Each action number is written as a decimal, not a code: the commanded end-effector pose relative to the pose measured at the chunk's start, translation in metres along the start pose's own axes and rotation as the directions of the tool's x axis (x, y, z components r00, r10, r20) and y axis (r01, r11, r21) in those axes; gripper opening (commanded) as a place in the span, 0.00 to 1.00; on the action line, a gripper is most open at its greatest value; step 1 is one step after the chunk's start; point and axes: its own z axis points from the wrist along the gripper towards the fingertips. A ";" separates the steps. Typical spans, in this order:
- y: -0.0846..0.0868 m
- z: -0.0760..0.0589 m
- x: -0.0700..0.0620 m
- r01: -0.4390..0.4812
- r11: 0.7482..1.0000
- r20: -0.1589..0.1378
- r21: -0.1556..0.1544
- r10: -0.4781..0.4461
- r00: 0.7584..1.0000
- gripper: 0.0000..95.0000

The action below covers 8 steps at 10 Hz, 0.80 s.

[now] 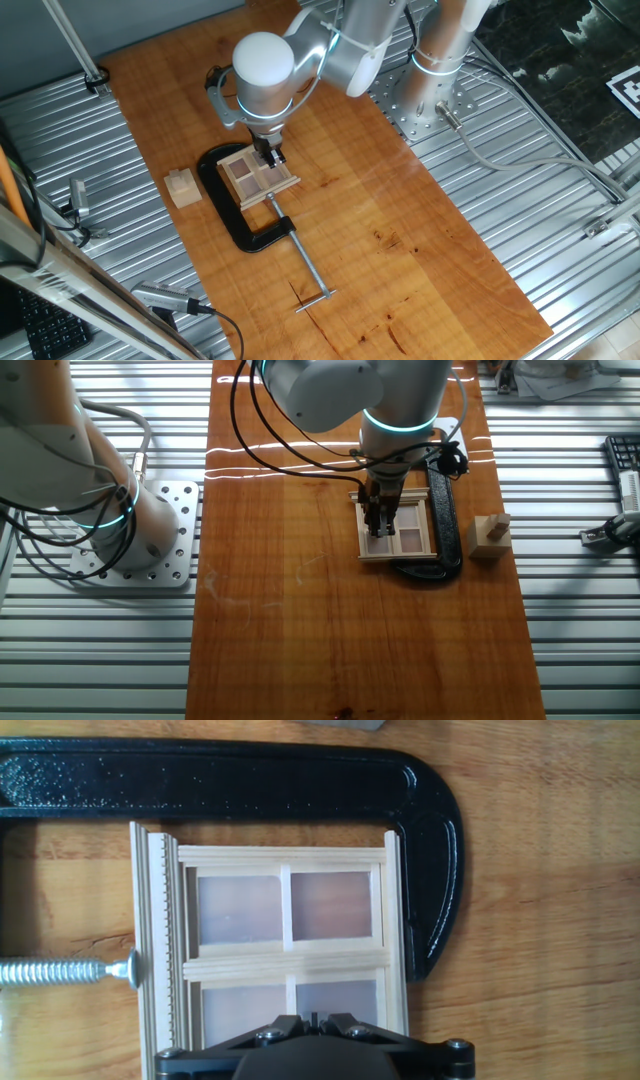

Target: Open a sliding window

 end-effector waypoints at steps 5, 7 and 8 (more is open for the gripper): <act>0.000 0.000 0.000 -0.004 1.000 0.001 0.000 0.004 1.000 0.00; 0.001 0.001 -0.001 -0.007 1.000 0.004 0.000 0.007 1.000 0.00; 0.001 0.001 -0.001 -0.009 1.000 0.004 0.001 0.009 1.000 0.00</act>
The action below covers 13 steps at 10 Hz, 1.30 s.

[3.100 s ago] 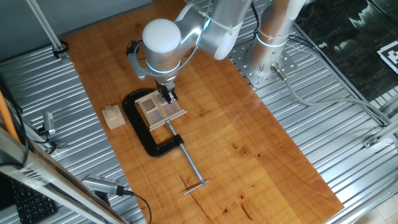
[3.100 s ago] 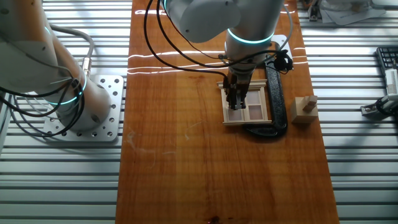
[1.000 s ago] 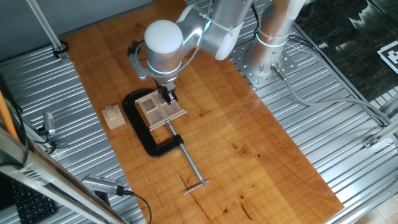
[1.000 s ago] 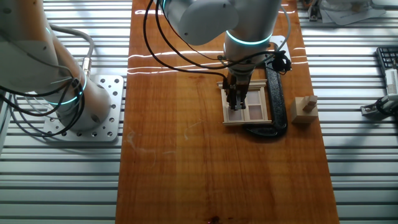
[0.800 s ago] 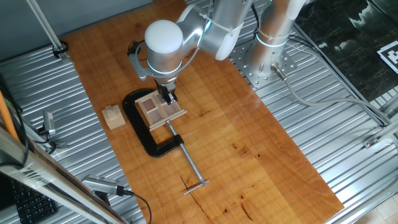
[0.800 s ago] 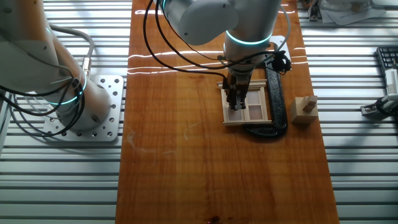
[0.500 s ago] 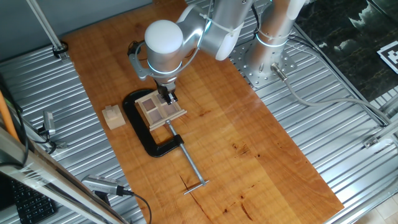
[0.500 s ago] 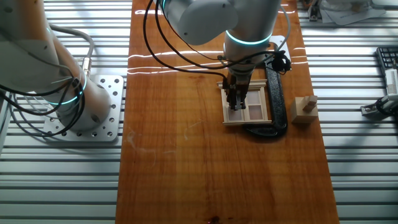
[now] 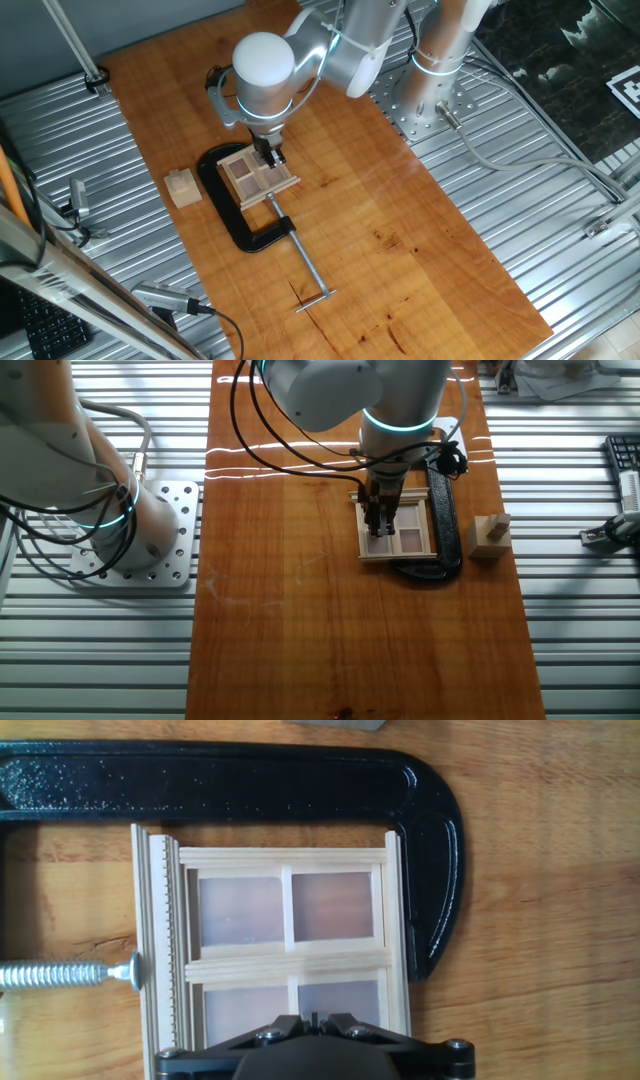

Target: Open a sliding window

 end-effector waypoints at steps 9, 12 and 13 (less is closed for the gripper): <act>0.001 0.001 0.000 -0.011 1.000 0.004 -0.002 0.011 1.000 0.00; 0.001 0.001 0.000 -0.011 1.000 0.004 -0.003 0.011 1.000 0.00; 0.001 0.001 0.000 -0.011 1.000 0.003 -0.002 0.011 1.000 0.00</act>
